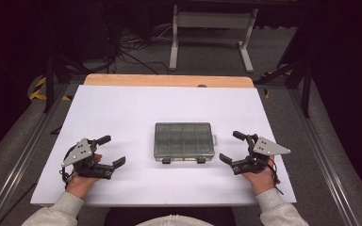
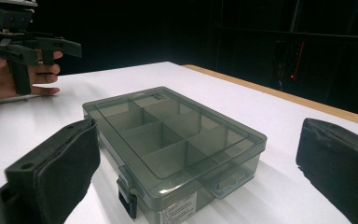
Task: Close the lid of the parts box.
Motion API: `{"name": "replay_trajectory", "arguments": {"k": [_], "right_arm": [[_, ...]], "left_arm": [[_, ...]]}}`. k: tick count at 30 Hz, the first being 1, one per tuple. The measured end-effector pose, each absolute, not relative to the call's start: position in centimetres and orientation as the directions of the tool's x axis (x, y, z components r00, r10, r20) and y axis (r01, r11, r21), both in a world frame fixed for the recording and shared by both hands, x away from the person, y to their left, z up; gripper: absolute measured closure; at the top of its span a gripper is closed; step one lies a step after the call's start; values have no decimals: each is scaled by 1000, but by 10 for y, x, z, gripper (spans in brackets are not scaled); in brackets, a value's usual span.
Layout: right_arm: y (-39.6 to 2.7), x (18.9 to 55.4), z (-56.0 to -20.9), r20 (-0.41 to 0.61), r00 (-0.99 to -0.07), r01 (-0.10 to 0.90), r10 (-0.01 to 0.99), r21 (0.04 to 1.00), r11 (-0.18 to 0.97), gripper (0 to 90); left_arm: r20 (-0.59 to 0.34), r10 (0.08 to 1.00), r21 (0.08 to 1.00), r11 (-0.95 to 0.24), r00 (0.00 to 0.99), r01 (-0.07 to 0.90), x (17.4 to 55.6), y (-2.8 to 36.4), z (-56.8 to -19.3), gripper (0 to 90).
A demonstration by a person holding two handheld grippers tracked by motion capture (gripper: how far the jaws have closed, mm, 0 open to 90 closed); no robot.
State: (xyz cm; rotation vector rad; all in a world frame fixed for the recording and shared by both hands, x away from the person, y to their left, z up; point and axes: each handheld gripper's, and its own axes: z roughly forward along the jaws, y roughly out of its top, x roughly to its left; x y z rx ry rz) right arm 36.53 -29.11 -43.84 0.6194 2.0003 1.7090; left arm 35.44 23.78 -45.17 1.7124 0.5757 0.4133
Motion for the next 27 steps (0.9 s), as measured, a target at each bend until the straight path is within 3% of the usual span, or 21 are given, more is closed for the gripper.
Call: {"name": "replay_trajectory", "arguments": {"k": [10, 27], "right_arm": [[-289, 366, -444, -41, -806, 67, 590, 985, 161, 0], [-290, 368, -447, -5, -797, 100, 604, 985, 140, 0]], "left_arm": [[-82, 574, 969, -145, 815, 200, 361, 239, -460, 3], [-78, 580, 967, -154, 811, 203, 363, 239, -460, 4]]}}
